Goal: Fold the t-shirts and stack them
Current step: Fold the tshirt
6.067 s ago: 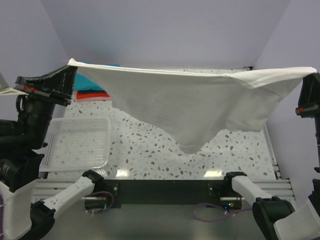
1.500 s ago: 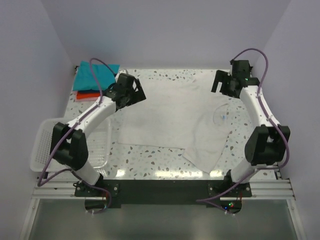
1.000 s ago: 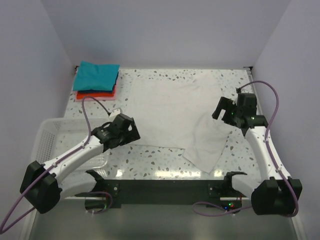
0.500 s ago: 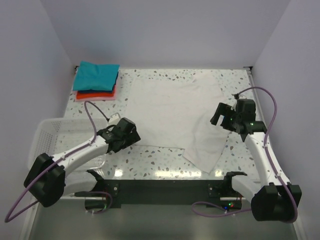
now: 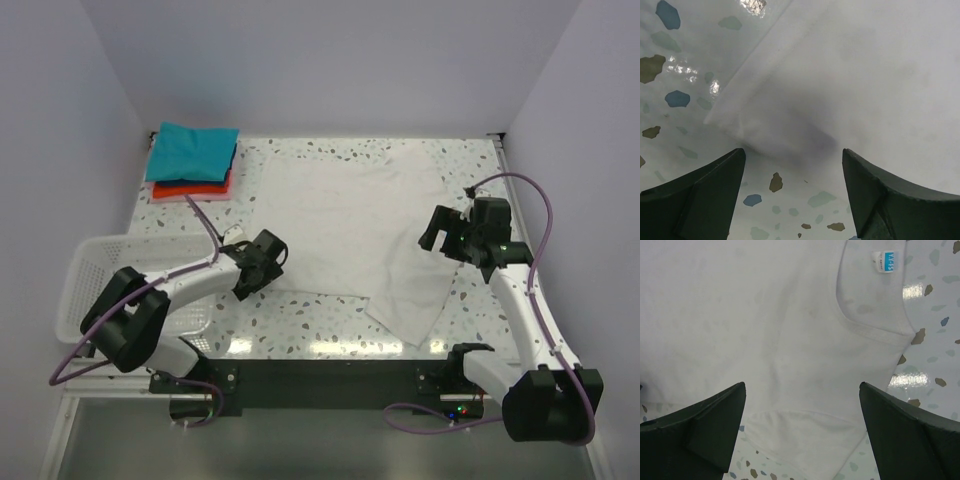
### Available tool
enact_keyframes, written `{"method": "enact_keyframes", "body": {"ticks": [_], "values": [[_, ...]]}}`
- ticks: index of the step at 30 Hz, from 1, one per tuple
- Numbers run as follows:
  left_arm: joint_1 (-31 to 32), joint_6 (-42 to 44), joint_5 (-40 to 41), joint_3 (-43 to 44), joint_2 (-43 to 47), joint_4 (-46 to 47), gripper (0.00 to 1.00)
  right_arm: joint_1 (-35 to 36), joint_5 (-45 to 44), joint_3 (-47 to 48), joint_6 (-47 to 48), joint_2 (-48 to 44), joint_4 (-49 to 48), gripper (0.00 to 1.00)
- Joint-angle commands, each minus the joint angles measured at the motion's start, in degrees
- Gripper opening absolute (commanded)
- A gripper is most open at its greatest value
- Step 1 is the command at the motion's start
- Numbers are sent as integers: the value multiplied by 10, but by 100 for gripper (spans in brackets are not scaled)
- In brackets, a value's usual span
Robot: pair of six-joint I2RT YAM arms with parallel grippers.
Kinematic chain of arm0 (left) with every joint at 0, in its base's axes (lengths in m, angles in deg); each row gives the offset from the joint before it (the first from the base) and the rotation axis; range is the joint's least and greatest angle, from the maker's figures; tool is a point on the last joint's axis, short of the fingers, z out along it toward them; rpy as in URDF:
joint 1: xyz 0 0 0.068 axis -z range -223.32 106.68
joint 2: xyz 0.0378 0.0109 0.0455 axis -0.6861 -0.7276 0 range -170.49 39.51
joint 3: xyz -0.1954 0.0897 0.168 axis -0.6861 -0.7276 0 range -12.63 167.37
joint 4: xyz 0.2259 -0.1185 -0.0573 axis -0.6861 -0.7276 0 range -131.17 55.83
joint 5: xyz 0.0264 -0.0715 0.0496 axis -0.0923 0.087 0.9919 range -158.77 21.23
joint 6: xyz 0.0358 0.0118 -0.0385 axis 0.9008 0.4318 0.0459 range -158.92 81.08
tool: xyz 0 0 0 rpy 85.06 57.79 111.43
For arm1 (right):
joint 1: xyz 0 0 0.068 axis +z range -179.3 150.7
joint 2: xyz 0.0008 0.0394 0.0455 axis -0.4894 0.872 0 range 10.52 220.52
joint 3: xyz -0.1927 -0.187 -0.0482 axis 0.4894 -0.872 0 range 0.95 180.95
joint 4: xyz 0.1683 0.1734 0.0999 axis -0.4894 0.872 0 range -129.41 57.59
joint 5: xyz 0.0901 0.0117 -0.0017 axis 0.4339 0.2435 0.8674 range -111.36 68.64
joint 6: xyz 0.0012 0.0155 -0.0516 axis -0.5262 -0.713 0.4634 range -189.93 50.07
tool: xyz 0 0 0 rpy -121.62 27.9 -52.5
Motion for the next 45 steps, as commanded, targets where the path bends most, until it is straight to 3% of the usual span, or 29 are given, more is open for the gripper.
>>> {"method": "enact_keyframes", "body": {"ticks": [1,7,13,18,21,26,31,41,45], "values": [[-9,-50,14,-9,-39,-22,81,-1,17,-3,11,-3,-17,99],[-10,-52,7,12,-90,-28,59,-1,17,-5,11,-8,-8,99],[-9,-60,-6,-3,-86,-25,38,13,23,-16,11,-28,28,99],[-9,-58,-13,-6,-79,-26,14,176,-109,-24,-31,-40,79,99],[-9,-58,-14,-6,-73,-26,1,275,-184,-29,-101,-25,142,99],[-9,-50,-14,-4,-69,-23,0,395,-207,-71,-198,-4,195,91],[-9,-47,-16,0,-66,-24,0,522,-224,-80,-275,83,201,84],[-9,-41,-17,0,-65,-23,0,526,-267,-115,-305,157,152,66],[-9,-40,-18,4,-64,-25,0,509,-289,-120,-309,165,153,51]]}}
